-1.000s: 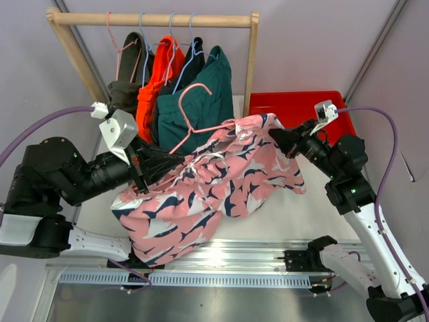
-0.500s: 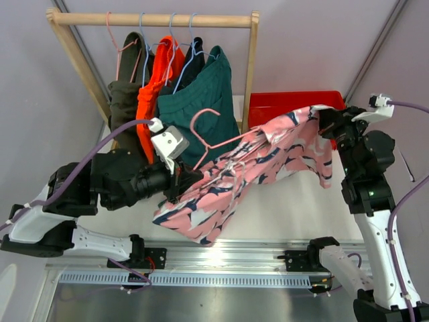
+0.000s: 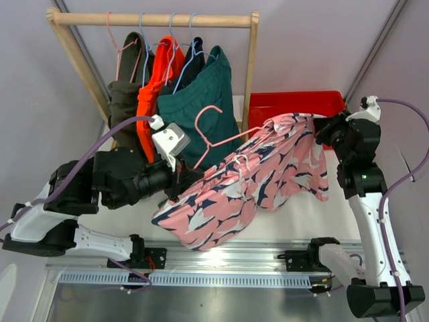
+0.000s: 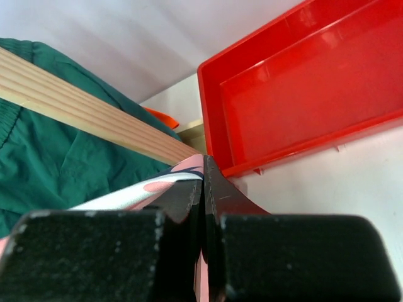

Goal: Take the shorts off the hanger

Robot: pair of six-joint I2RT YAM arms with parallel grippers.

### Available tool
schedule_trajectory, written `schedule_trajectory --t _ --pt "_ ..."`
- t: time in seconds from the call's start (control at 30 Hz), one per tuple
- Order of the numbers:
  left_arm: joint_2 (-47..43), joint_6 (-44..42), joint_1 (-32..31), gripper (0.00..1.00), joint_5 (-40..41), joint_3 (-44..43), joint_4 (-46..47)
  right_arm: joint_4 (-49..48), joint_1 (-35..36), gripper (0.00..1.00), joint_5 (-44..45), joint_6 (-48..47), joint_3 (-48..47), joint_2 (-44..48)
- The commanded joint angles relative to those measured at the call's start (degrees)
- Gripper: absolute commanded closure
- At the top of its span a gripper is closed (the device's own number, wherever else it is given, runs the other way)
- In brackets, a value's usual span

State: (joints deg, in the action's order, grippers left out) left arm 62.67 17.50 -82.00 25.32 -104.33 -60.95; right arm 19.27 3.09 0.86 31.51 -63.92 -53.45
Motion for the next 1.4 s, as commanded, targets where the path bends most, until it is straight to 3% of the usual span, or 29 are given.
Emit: schedule_trajectory --t 0.0,0.03,0.1,0.17,0.47,0.63,0.93,1.03,1.23,1.3,1.37 --pt "-0.1 -2.6 -0.5 1.00 -0.1 -7.5 0.9 0.9 -2.6 1.00 11.2 -1.0 -0.1 1.0" --pt "1.1 -2.6 -0.5 1.00 -0.4 -8.5 0.3 1.6 -4.8 1.00 13.8 -1.4 -0.4 0.8" --pt "1.5 -2.5 -0.5 1.00 -0.3 -9.4 -0.9 3.3 -13.3 1.00 9.1 0.2 -1.5 -0.8" --pt "0.8 -2.1 -0.5 1.00 -0.7 -8.8 -0.8 3.8 -16.6 1.00 2.9 2.1 -1.6 -1.9" --pt "1.7 -2.9 -0.4 1.00 -1.8 -7.6 0.5 1.6 -12.2 1.00 2.7 3.3 1.9 -1.1" --pt "1.9 -2.4 -0.5 1.00 -2.4 -8.1 -0.3 2.4 -24.7 1.00 -7.5 6.0 1.1 -5.2" --pt "3.3 -2.0 -0.5 1.00 -2.9 -6.6 -1.0 1.2 -24.0 1.00 -9.6 6.6 0.4 -6.1" --pt "4.4 -3.2 -0.4 1.00 -1.7 -6.8 1.1 1.1 -17.4 1.00 -8.2 4.1 0.6 -3.4" --pt "11.4 -10.5 0.1 1.00 10.2 -8.5 8.2 -8.0 11.4 1.00 -13.2 -4.7 2.2 5.3" --pt "13.7 -12.3 2.2 1.00 13.3 -10.5 13.2 -10.0 18.3 1.00 -15.3 -6.3 -0.3 5.6" --pt "14.1 -13.5 3.6 1.00 13.5 -13.9 19.0 -8.6 19.9 1.00 -18.7 -7.6 -7.0 2.5"
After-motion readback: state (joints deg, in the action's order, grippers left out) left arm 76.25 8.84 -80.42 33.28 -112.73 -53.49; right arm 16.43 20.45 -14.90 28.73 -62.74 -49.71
